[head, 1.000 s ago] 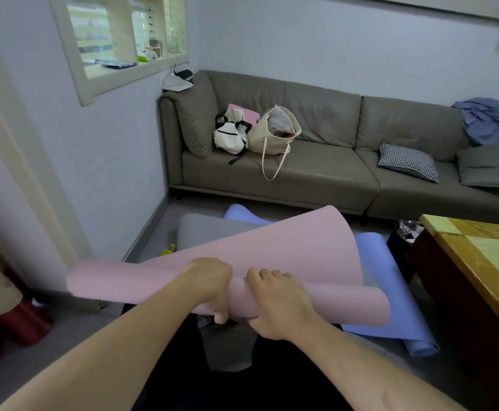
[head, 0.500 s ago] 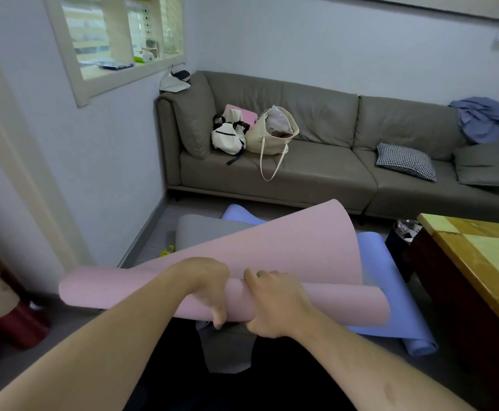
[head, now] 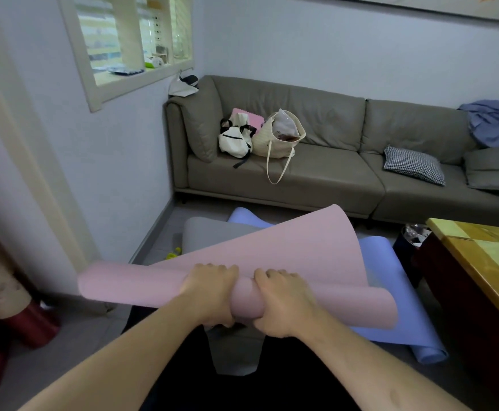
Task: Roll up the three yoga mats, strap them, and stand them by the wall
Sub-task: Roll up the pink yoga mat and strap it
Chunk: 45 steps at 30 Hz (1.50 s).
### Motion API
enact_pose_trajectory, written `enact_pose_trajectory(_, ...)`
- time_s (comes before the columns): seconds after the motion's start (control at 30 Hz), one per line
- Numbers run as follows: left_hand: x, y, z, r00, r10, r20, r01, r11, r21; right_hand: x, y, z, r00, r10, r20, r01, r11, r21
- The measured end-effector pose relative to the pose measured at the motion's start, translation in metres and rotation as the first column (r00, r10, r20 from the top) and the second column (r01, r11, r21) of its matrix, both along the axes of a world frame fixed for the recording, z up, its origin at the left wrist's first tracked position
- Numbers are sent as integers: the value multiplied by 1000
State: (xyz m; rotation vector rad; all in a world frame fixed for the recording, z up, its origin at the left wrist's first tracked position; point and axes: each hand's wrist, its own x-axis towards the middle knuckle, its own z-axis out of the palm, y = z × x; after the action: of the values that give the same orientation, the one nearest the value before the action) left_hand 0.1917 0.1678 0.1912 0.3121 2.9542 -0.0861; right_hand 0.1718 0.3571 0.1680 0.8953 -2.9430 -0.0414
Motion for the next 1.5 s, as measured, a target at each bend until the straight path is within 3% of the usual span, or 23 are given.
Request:
enact_pose_trajectory(0.23,-12,-5,10,989,-31,143,28,999,24,11,0,-2,998,4,-65,0,998,63)
enact_pose_trajectory(0.5,-19,-4,15,947,-12,321,-2,999,41,7,0,26,986,-13,169,4,999,51)
enact_pose_trajectory(0.57,-15,-3,9,963,-8,269,-5,999,46,7,2,27,983,-21,183,12,999,51)
enact_pose_trajectory(0.8,14,-8,-22,992,-41,-117,42,999,6,3,0,22,986,-5,166,-3,999,51)
enact_pose_trajectory(1.03,7,-8,-14,997,-14,-73,19,997,78,0,-1,22,986,1,165,-7,999,35)
enact_pose_trajectory(1.23,4,-10,-17,998,-18,-57,23,997,79,17,5,1,999,43,-22,-41,997,69)
enact_pose_trajectory(1.5,6,-4,-25,993,-11,-115,14,1000,18,2,1,10,998,20,62,-24,997,75)
